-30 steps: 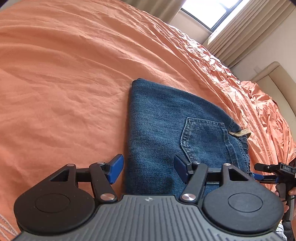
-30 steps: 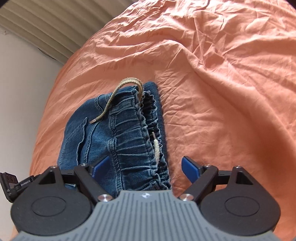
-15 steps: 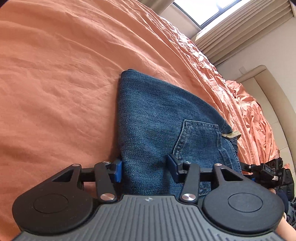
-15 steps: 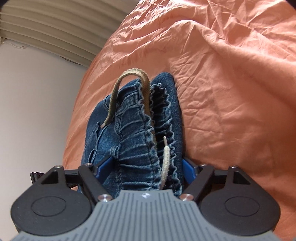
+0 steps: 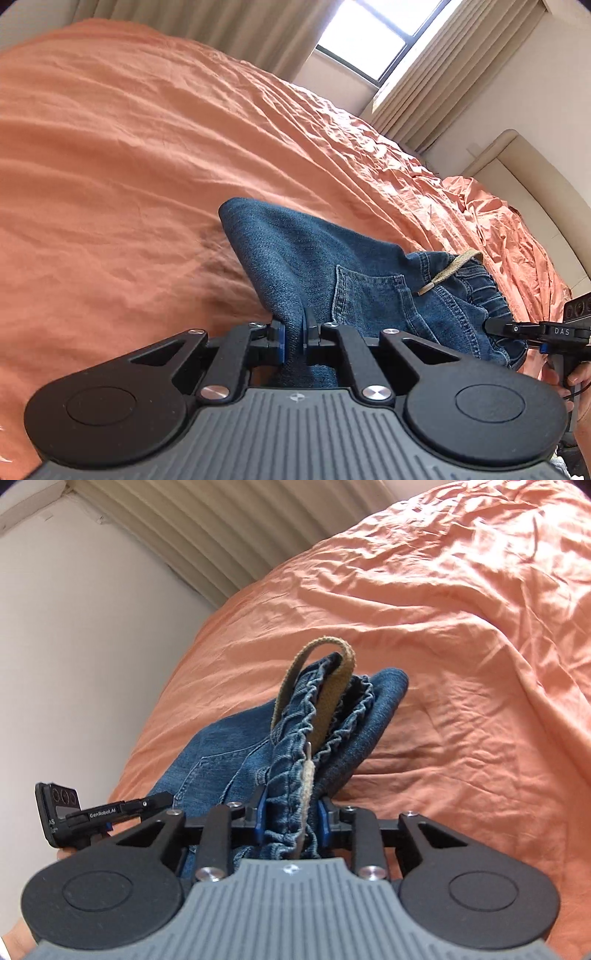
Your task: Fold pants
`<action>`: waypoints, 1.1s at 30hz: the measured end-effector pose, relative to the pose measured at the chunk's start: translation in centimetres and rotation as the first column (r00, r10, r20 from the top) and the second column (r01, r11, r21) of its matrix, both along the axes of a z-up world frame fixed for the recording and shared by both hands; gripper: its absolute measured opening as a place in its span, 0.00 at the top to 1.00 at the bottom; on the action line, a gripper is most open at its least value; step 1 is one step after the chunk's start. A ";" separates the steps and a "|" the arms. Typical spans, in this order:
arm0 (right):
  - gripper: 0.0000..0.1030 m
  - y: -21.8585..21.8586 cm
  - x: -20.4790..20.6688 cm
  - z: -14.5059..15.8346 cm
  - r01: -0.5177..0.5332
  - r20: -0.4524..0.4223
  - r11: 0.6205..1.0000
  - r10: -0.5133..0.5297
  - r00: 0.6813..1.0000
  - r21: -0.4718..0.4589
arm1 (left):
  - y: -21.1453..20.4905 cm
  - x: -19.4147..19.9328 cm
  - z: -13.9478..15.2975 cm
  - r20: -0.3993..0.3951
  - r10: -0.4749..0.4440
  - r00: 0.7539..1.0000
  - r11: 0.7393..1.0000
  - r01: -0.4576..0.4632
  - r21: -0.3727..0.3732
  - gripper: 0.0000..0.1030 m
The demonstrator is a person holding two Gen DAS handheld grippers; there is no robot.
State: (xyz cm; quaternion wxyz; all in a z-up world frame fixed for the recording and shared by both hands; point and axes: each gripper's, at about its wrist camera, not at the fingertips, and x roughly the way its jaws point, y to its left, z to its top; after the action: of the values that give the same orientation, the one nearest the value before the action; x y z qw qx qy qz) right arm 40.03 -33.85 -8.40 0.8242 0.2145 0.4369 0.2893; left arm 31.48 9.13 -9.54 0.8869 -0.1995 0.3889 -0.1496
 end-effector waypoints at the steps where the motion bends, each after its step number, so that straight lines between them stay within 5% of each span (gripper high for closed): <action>1: 0.78 1.2 -0.2 0.8 -0.018 0.013 1.000 0.018 1.000 -0.007 | 0.9 -0.2 0.7 0.002 0.009 1.000 1.000 -0.009 0.003 0.93; 10: 0.78 13.4 -0.7 1.0 -0.097 0.052 0.991 0.092 0.994 0.095 | 9.8 -2.8 6.2 0.014 0.080 0.997 0.971 -0.081 0.225 0.92; 15: 0.79 19.0 -0.8 -1.5 -0.115 0.026 0.986 0.113 0.993 0.122 | 13.7 -2.9 5.8 -0.028 0.125 0.992 0.943 -0.110 0.313 0.92; 23: 0.77 20.6 -0.8 -7.1 -0.081 -0.138 0.997 0.082 0.987 0.015 | 16.4 -2.4 -1.3 -0.151 0.145 0.978 0.943 -0.090 0.320 0.86; 29: 0.52 21.8 -0.9 -6.3 -0.058 -0.118 0.987 0.040 0.992 -0.147 | 16.6 -1.8 -3.0 -0.218 0.155 0.964 0.935 -0.072 0.347 0.68; 33: 0.45 22.2 -1.6 -4.5 -0.044 -0.082 0.971 0.025 0.996 -0.236 | 17.5 -3.5 -2.2 -0.244 0.169 0.955 0.918 -0.063 0.391 0.63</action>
State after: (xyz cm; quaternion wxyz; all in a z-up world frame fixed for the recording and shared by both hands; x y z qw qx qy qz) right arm 38.38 -11.61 -12.91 0.8211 0.1179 0.5039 0.2406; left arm 27.96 26.61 -11.72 0.8537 -0.0662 0.5164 0.0106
